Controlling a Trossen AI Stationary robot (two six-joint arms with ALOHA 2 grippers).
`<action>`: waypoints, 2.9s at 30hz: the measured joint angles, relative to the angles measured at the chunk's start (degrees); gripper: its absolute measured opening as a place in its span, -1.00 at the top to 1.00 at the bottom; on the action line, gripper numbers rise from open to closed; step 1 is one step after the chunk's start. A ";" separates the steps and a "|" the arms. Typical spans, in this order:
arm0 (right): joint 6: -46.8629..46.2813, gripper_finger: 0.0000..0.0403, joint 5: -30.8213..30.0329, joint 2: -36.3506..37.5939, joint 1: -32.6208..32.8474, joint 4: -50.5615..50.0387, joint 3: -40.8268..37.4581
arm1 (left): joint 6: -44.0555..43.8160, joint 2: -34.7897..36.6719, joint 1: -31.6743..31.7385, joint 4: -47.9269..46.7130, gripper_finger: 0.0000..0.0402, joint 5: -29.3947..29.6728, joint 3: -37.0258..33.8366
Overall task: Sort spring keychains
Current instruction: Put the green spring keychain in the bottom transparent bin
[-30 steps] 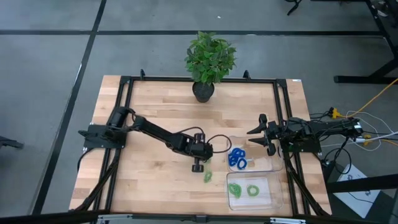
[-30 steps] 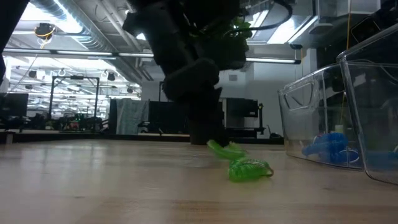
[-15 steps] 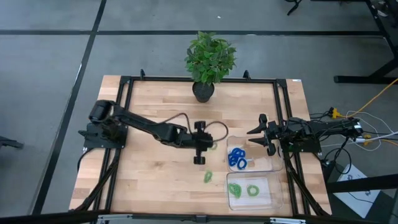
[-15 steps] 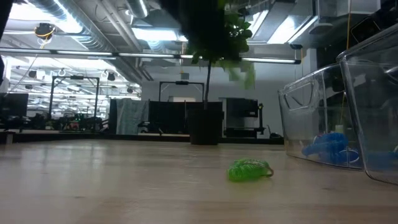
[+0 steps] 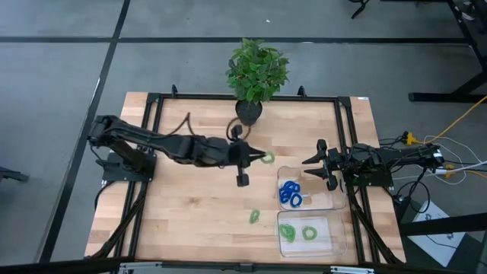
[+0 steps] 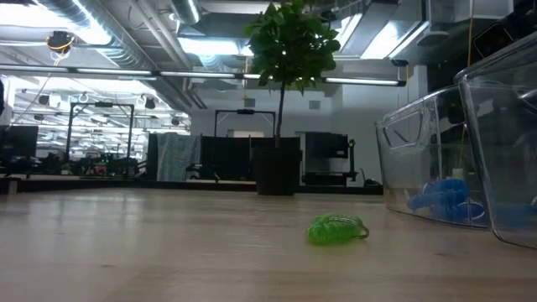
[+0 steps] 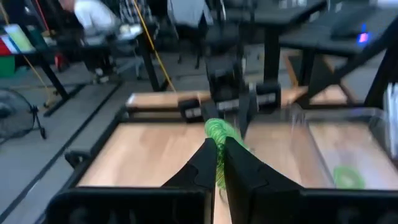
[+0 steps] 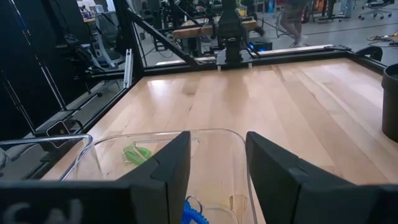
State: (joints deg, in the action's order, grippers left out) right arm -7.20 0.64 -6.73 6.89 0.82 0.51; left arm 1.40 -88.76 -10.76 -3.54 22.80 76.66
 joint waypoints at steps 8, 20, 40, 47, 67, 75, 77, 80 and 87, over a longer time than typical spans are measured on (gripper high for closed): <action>0.00 0.24 -0.01 -0.01 0.00 0.00 -0.02 | -0.07 1.54 0.00 6.50 0.95 -0.53 0.00; 0.00 0.24 0.00 0.00 -0.01 -0.01 -0.01 | -1.71 0.42 -2.12 15.42 0.95 -6.82 -0.02; 0.00 0.24 0.00 0.00 -0.01 -0.01 0.00 | 1.56 -14.88 -8.01 11.76 0.95 -9.78 17.51; 0.00 0.24 0.00 -0.01 -0.01 0.00 0.00 | 2.39 -24.60 -8.17 5.90 0.95 -12.85 29.27; 0.00 0.24 0.00 0.01 0.01 0.02 0.00 | 2.32 -33.89 -8.54 3.69 0.94 -23.48 36.00; 0.00 0.24 -0.02 -0.01 -0.01 0.00 0.00 | -1.38 -38.33 -7.81 1.00 0.94 -30.79 36.04; 0.00 0.24 0.00 0.00 -0.01 0.00 0.00 | -2.26 -39.73 -7.63 0.56 0.94 -31.63 36.03; 0.00 0.24 0.00 -0.01 -0.01 0.00 0.00 | -3.42 -41.79 -7.50 0.12 0.94 -31.80 36.00; 0.00 0.24 0.00 0.00 -0.01 0.00 -0.02 | -3.69 -43.84 -7.51 -1.29 0.89 -30.77 35.98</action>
State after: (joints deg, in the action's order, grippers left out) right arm -7.20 0.64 -6.73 6.87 0.82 0.49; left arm -2.28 -132.60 -18.27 -4.83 -7.97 112.64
